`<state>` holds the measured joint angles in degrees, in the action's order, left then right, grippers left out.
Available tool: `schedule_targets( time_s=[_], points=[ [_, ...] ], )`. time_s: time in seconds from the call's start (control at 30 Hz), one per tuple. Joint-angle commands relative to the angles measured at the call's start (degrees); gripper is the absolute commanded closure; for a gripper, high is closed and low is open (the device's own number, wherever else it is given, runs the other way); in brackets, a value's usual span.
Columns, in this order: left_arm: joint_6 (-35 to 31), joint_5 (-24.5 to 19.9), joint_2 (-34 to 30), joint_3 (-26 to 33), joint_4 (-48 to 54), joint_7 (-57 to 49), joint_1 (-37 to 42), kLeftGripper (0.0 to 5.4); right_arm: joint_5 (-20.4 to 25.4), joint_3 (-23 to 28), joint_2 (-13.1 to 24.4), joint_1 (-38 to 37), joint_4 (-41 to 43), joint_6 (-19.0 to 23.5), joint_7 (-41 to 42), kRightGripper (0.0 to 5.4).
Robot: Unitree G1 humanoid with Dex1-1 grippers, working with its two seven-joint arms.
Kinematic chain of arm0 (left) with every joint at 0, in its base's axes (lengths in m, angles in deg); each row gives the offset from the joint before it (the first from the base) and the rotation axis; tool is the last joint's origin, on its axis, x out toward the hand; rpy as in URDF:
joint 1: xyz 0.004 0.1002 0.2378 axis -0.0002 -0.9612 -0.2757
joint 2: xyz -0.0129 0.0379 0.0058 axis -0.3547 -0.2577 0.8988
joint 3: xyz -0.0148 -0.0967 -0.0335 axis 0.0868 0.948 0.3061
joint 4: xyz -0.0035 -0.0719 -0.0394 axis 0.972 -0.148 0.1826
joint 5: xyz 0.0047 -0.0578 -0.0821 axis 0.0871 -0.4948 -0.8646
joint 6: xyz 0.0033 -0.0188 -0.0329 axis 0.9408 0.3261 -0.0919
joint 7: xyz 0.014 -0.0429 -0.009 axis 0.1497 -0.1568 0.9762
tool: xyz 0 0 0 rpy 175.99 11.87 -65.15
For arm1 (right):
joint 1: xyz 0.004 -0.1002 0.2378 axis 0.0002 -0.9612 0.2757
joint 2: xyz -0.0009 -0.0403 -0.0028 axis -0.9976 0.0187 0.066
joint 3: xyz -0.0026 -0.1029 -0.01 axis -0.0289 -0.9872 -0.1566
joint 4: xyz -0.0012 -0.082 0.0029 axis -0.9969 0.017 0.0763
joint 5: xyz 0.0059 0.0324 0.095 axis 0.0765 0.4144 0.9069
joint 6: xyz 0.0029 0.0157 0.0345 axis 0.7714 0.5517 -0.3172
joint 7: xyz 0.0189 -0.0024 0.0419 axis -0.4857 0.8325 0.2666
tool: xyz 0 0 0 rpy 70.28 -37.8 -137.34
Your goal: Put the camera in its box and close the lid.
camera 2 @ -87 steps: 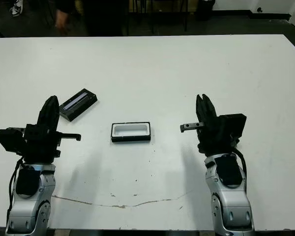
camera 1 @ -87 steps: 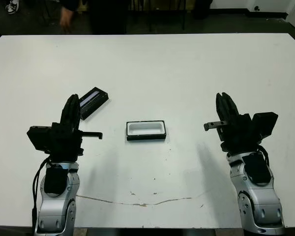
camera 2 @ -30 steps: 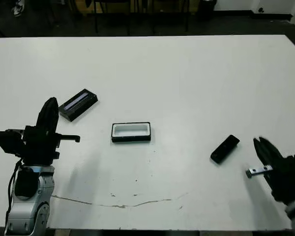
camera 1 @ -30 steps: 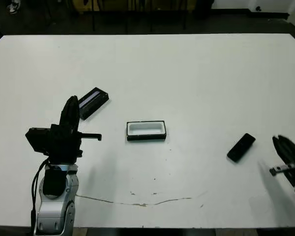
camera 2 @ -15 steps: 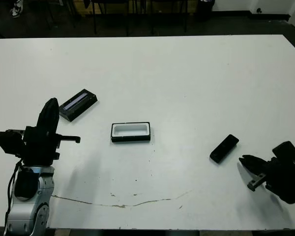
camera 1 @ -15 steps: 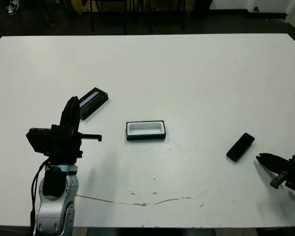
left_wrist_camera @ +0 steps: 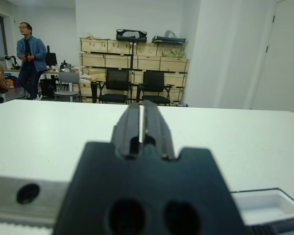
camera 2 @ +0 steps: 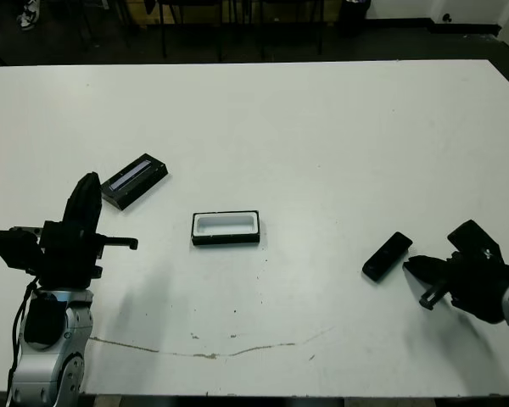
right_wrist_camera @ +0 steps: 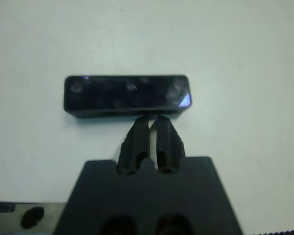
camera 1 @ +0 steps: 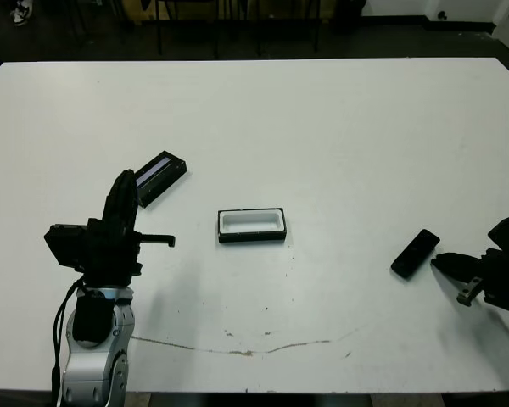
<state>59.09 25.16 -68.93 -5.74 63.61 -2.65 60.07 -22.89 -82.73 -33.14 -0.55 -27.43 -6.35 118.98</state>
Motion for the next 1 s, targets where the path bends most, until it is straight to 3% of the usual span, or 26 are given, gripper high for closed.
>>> schedule_targets(
  time_s=[0.03,0.2,0.47,0.77,1.0],
  points=[
    [0.06,1.07,-0.41,-0.1,-0.69,-0.14,-0.56,5.39,-1.49,-2.58,0.09,1.64,-0.88,0.26,0.62,5.4],
    [-0.51,0.89,-0.1,-0.14,-0.22,-0.35,-0.73,5.39,-0.69,-4.57,-0.86,3.64,-0.25,1.48,1.15,5.4],
    [-0.35,0.82,-0.02,-0.22,-0.36,-0.23,-0.67,5.39,-5.59,-10.51,-1.84,7.14,2.98,4.05,-2.62,5.4],
    [-0.76,1.15,0.22,-0.4,-0.21,-0.58,-0.73,5.39,-7.53,-15.32,-7.18,13.89,-0.87,5.33,-4.69,5.4],
    [-0.18,1.11,0.18,-0.34,-0.84,-0.44,-0.63,5.39,-10.58,-18.07,-11.22,18.64,-6.34,0.53,-6.17,5.4]
  ],
)
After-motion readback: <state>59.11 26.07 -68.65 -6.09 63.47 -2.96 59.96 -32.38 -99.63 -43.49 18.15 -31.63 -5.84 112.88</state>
